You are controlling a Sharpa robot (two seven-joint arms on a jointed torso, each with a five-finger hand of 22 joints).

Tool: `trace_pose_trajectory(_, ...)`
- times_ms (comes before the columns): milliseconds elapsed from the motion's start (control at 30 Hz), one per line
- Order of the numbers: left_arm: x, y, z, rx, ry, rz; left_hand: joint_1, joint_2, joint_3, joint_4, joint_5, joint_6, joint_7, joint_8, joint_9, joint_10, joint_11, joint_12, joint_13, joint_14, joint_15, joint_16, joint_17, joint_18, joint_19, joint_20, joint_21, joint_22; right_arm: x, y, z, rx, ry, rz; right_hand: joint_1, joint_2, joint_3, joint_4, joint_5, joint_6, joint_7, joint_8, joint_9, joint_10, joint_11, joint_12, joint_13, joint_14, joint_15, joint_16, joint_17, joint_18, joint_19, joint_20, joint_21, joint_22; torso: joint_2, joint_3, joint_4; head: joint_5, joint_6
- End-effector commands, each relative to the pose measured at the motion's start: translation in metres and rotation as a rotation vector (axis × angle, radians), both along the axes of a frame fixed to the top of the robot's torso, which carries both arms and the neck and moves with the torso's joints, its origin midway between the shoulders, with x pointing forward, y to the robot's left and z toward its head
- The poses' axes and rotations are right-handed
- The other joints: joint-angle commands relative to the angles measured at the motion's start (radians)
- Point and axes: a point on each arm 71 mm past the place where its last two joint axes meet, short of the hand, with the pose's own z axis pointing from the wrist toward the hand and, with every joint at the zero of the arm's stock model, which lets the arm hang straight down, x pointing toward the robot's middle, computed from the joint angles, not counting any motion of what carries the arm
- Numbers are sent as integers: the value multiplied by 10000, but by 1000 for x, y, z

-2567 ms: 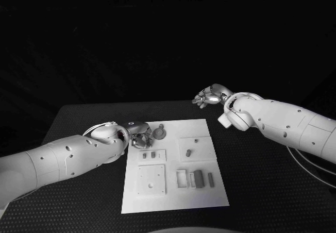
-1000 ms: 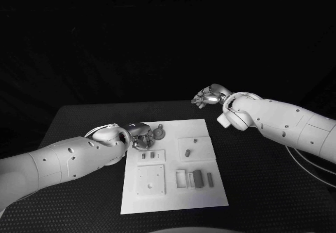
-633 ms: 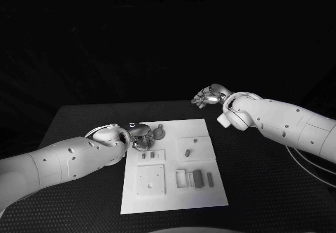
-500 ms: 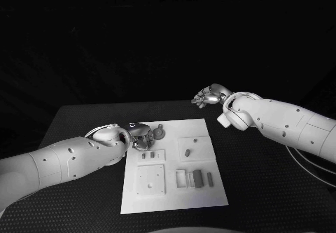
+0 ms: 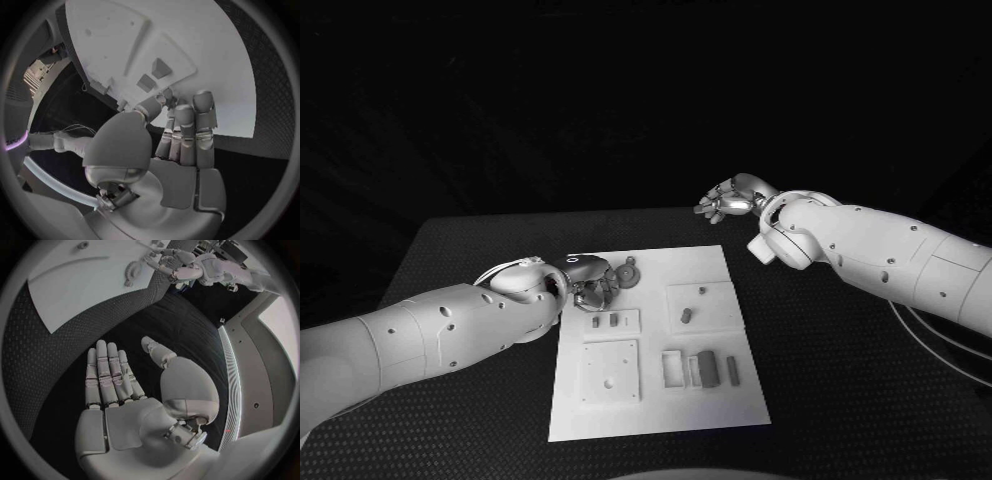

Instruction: Assemble the parts on the task board

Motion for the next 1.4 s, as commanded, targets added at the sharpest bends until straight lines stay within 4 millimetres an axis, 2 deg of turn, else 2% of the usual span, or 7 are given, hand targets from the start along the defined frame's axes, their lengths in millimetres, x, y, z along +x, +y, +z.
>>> trace_pose_trajectory(33,-1,2,-2,-58,21,26,-4,-108,-59,0,-13,-103,6,-1,15,-104,0,69,33,-16,84,72,-19,1182,14,92,-49,199,0,1,0,-8,44,134,65,-23,-43,-8,22,-52,331,69,-11,57,21,-67,-10,59,4,-56,12,-44,-5,49,-51,14,0,0,-1,4,-6)
trace_pose_trajectory(667,0,38,-3,209,184,824,-123,-570,-405,9,-26,-954,-91,-162,5,-1467,322,377,2,-439,400,120,-179,1337,-284,398,-174,197,2,-2,0,-87,-163,19,146,-39,-33,-66,23,-42,324,86,-27,65,18,-68,-52,104,-9,-90,64,-27,28,44,-73,53,-23,6,16,38,92)
trace_pose_trajectory(867,3,60,0,38,-132,1422,-86,-620,-396,34,-24,-1150,-140,-169,30,-1691,375,526,-2,-521,453,160,-220,1380,-338,460,-200,197,2,-3,-1,-446,-213,349,652,-102,40,-555,23,-4,313,138,-52,122,4,-59,-139,193,-31,-170,173,0,106,48,-113,149,-16,3,9,41,182)
trace_pose_trajectory(967,7,77,0,-360,322,2151,30,-381,-283,49,-29,-863,-22,30,123,-1380,289,824,95,-487,371,204,-237,1410,-301,437,-185,200,0,-4,-2,-658,-268,703,917,-63,91,-778,25,95,274,208,-52,235,-27,-92,-204,409,-125,-135,269,68,326,38,-58,220,-24,6,11,46,215)
trace_pose_trajectory(1100,15,103,6,-1678,975,3506,-128,59,-85,231,-38,-7,217,543,339,193,-277,1921,539,-765,-160,-202,-511,1285,-644,471,-476,71,-3,-7,-6,-1157,-439,1255,1336,-15,185,-882,25,286,192,324,-49,554,-122,-201,-310,609,-219,-167,373,140,510,34,-78,275,-35,15,11,82,285)
trace_pose_trajectory(1267,17,121,21,-3873,1465,4636,-418,97,101,189,-61,88,171,641,366,51,-216,2174,591,-1469,-71,-1409,-1173,962,-1531,650,-1466,-520,-9,-13,-14,-2673,-622,2125,1605,5,145,-886,24,530,105,445,-62,1017,-257,-330,-410,1016,-391,-124,554,277,911,25,-45,349,-22,-7,13,-2,393)
trace_pose_trajectory(1400,16,131,37,-5941,1981,5263,-821,12,37,155,-37,9,196,662,378,-283,40,2146,498,-2237,240,-2675,-1764,613,-2421,865,-2530,-1260,-20,-12,-22,-3864,-989,2705,1696,6,137,-887,28,714,30,512,-99,1543,-403,-623,-487,1895,-767,205,923,571,1805,-40,215,461,-42,2,24,0,423)
